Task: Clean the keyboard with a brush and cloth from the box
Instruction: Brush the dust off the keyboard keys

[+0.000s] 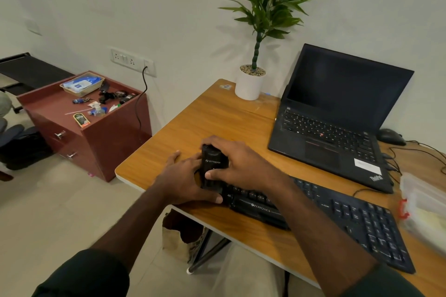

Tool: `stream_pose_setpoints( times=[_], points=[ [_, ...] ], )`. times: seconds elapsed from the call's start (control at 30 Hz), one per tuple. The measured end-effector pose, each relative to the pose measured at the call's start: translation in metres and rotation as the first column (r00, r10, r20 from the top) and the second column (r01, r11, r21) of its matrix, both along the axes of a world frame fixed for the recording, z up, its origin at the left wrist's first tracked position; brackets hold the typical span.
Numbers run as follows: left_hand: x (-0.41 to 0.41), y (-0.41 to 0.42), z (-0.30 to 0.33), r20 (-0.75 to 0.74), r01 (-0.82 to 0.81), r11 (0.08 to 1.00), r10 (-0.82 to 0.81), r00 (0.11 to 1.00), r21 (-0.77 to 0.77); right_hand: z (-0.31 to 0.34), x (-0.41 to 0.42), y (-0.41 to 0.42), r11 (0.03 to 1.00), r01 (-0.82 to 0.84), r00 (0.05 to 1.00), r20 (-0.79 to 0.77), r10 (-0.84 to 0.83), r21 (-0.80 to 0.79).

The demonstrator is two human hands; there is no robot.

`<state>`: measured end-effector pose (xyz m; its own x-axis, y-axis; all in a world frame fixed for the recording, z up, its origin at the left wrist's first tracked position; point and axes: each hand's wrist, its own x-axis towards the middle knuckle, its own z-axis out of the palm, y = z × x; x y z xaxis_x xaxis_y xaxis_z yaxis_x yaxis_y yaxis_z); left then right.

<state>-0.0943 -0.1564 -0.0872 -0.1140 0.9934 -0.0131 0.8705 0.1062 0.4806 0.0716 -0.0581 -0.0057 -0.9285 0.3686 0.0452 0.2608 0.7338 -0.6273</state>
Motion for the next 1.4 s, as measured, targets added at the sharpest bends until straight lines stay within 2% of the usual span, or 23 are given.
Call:
stream_pose_setpoints(
  times=[0.07,0.17,0.23,0.4,0.53,0.7,0.87,0.93,1.17,1.23,1.4],
  points=[
    [-0.002,0.001,-0.003,-0.013,-0.012,1.0,0.012,1.0,-0.026,0.008,0.005,0.01,0.999,0.041,0.999,0.011,-0.041,0.019],
    [-0.002,0.001,-0.003,-0.031,-0.032,0.996,0.03,0.999,-0.079,0.005,0.012,0.014,0.988,0.151,0.983,-0.109,-0.147,0.031],
    [-0.002,0.0,-0.001,-0.029,-0.033,0.996,0.03,0.999,-0.079,-0.003,0.016,0.01,0.99,0.138,0.983,-0.121,-0.135,0.009],
    [0.0,-0.001,0.001,-0.033,-0.04,0.993,0.037,0.999,-0.111,-0.001,0.032,0.021,0.997,0.079,0.996,0.03,-0.078,-0.017],
    [0.001,-0.002,0.003,-0.022,-0.052,0.993,0.05,0.999,-0.11,0.015,0.039,0.035,0.999,0.021,0.985,0.168,-0.029,0.048],
    [0.0,-0.001,0.001,-0.018,-0.044,0.994,0.042,0.999,-0.097,0.007,0.035,0.02,0.998,0.061,0.997,0.044,-0.062,0.026],
    [0.0,-0.001,0.001,-0.029,-0.041,0.994,0.038,0.999,-0.1,-0.005,0.035,0.012,0.992,0.124,0.981,-0.148,-0.123,-0.002],
    [-0.001,-0.001,0.0,-0.026,-0.045,0.994,0.043,0.999,-0.099,-0.005,0.042,0.013,0.995,0.102,0.989,-0.112,-0.101,0.003],
    [-0.002,0.0,-0.002,-0.02,-0.039,0.993,0.037,0.999,-0.107,0.01,0.087,0.043,0.997,0.076,0.981,0.18,-0.076,0.005],
    [-0.002,0.0,-0.002,-0.022,-0.041,0.994,0.039,0.999,-0.105,0.016,0.091,0.047,0.998,0.07,0.981,0.183,-0.07,0.009],
    [-0.002,0.0,-0.002,-0.019,-0.047,0.993,0.045,0.999,-0.106,0.0,0.079,0.028,0.994,0.108,0.992,0.062,-0.109,0.014]
  ],
)
